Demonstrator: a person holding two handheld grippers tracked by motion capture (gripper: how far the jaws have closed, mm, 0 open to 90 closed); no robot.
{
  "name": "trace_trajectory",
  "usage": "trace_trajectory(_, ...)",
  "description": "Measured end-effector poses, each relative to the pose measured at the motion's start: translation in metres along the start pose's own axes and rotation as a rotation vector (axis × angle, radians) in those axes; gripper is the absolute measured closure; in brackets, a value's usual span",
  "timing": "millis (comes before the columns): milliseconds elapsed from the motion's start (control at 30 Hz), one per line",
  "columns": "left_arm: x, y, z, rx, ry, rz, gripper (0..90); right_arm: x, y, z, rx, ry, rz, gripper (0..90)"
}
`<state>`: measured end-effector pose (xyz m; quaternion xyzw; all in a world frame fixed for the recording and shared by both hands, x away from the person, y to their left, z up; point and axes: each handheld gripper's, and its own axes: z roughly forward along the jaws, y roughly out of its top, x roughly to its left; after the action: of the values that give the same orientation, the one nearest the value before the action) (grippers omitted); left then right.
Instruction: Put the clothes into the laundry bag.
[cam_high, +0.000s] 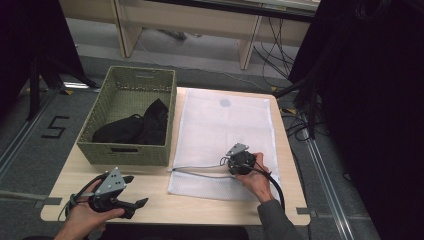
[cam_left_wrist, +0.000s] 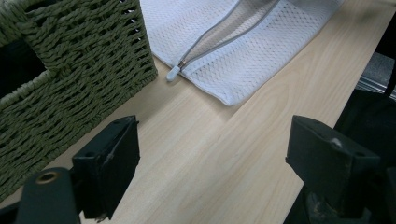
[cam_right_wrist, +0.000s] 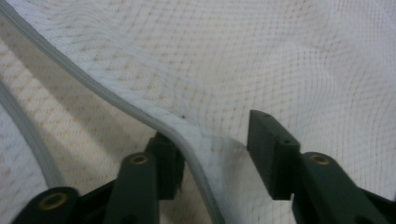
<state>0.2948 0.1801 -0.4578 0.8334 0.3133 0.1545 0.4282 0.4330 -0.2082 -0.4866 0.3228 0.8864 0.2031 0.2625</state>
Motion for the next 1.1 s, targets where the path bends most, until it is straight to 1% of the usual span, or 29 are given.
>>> trace_trajectory(67, 0.0, 0.0, 0.0, 0.0, 0.002, 0.0, 16.9, -0.001, 0.004, 0.0, -0.022, -0.006, -0.013, 67.4)
trace_trajectory(167, 0.0, 0.0, 0.0, -0.003, 0.0, 0.001, 16.9, -0.002, 0.009, -0.003, -0.073, -0.007, -0.019, 77.7)
trace_trajectory(200, 0.0, 0.0, 0.0, -0.007, 0.002, -0.006, 16.9, -0.002, 0.011, -0.005, -0.082, -0.008, -0.002, 80.4)
trace_trajectory(233, 0.0, 0.0, 0.0, -0.006, 0.002, -0.007, 16.9, -0.002, 0.011, -0.006, -0.092, -0.017, -0.018, 82.5)
trace_trajectory(267, 0.0, 0.0, 0.0, -0.007, 0.003, -0.008, 16.9, -0.003, 0.013, -0.008, -0.099, -0.016, -0.012, 85.0)
trace_trajectory(300, 0.001, 0.0, -0.001, -0.002, 0.0, 0.005, 16.9, -0.005, 0.014, -0.011, -0.119, -0.021, -0.031, 86.6)
trace_trajectory(333, 0.001, 0.0, -0.001, -0.002, 0.0, 0.005, 17.0, -0.005, 0.015, -0.014, -0.133, -0.019, -0.026, 88.3)
trace_trajectory(367, 0.001, 0.001, -0.001, -0.006, -0.002, 0.006, 17.0, -0.005, 0.017, -0.02, -0.146, -0.02, -0.019, 88.7)
trace_trajectory(400, 0.002, 0.001, -0.001, -0.005, 0.004, 0.01, 17.0, -0.007, 0.019, -0.022, -0.176, -0.036, -0.032, 88.8)
trace_trajectory(433, 0.0, 0.002, -0.001, -0.015, 0.01, -0.021, 17.0, -0.008, 0.02, -0.026, -0.185, -0.033, -0.03, 88.9)
trace_trajectory(467, 0.001, 0.003, -0.003, -0.019, 0.02, -0.007, 17.0, -0.008, 0.022, -0.031, -0.208, -0.044, -0.008, 89.0)
trace_trajectory(500, 0.001, 0.005, -0.005, -0.023, 0.03, 0.014, 17.3, -0.01, 0.024, -0.035, -0.231, -0.05, -0.005, 89.0)
trace_trajectory(533, 0.002, 0.007, -0.006, -0.033, 0.043, 0.016, 17.5, -0.011, 0.025, -0.039, -0.24, -0.05, -0.005, 89.0)
trace_trajectory(567, 0.004, 0.01, -0.009, -0.029, 0.057, 0.036, 17.5, -0.012, 0.025, -0.041, -0.251, -0.059, -0.001, 89.0)
trace_trajectory(600, 0.007, 0.014, -0.011, -0.045, 0.064, 0.042, 17.5, -0.013, 0.026, -0.044, -0.269, -0.061, -0.013, 88.9)
trace_trajectory(633, 0.012, 0.018, -0.014, -0.052, 0.081, 0.073, 17.5, -0.013, 0.027, -0.046, -0.275, -0.059, 0.019, 89.0)
trace_trajectory(667, 0.016, 0.021, -0.016, -0.08, 0.101, 0.066, 17.5, -0.014, 0.027, -0.048, -0.285, -0.064, 0.013, 89.0)
trace_trajectory(700, 0.022, 0.026, -0.02, -0.091, 0.12, 0.069, 17.5, -0.014, 0.028, -0.05, -0.294, -0.073, 0.02, 89.0)
trace_trajectory(767, 0.036, 0.036, -0.026, -0.121, 0.15, 0.048, 16.2, -0.015, 0.03, -0.054, -0.301, -0.069, 0.011, 88.9)
trace_trajectory(800, 0.045, 0.042, -0.029, -0.123, 0.149, 0.043, 14.6, -0.015, 0.03, -0.055, -0.309, -0.071, 0.021, 88.9)
trace_trajectory(833, 0.054, 0.049, -0.031, -0.108, 0.142, 0.039, 15.2, -0.016, 0.031, -0.056, -0.316, -0.075, 0.02, 88.9)
trace_trajectory(867, 0.062, 0.056, -0.032, -0.111, 0.148, 0.023, 14.9, -0.016, 0.032, -0.057, -0.319, -0.074, 0.023, 88.8)
trace_trajectory(900, 0.073, 0.066, -0.034, -0.117, 0.174, 0.032, 15.0, -0.016, 0.032, -0.057, -0.322, -0.075, 0.022, 88.8)
trace_trajectory(933, 0.079, 0.071, -0.033, -0.119, 0.181, 0.028, 14.8, -0.016, 0.032, -0.058, -0.326, -0.079, 0.022, 88.8)
trace_trajectory(967, 0.088, 0.078, -0.032, -0.098, 0.172, 0.014, 14.8, -0.016, 0.032, -0.058, -0.326, -0.076, 0.022, 88.8)
trace_trajectory(1000, 0.088, 0.078, -0.032, -0.098, 0.172, 0.014, 14.8, -0.016, 0.032, -0.058, -0.326, -0.075, 0.022, 88.8)
trace_trajectory(1033, 0.107, 0.091, -0.025, -0.068, 0.145, -0.029, 14.8, -0.015, 0.032, -0.058, -0.323, -0.07, 0.021, 88.8)
trace_trajectory(1067, 0.107, 0.091, -0.025, -0.068, 0.145, -0.029, 14.8, -0.015, 0.032, -0.058, -0.322, -0.068, 0.021, 88.7)
trace_trajectory(1100, 0.117, 0.097, -0.019, -0.065, 0.132, -0.052, 14.7, -0.015, 0.033, -0.058, -0.323, -0.065, 0.015, 88.7)
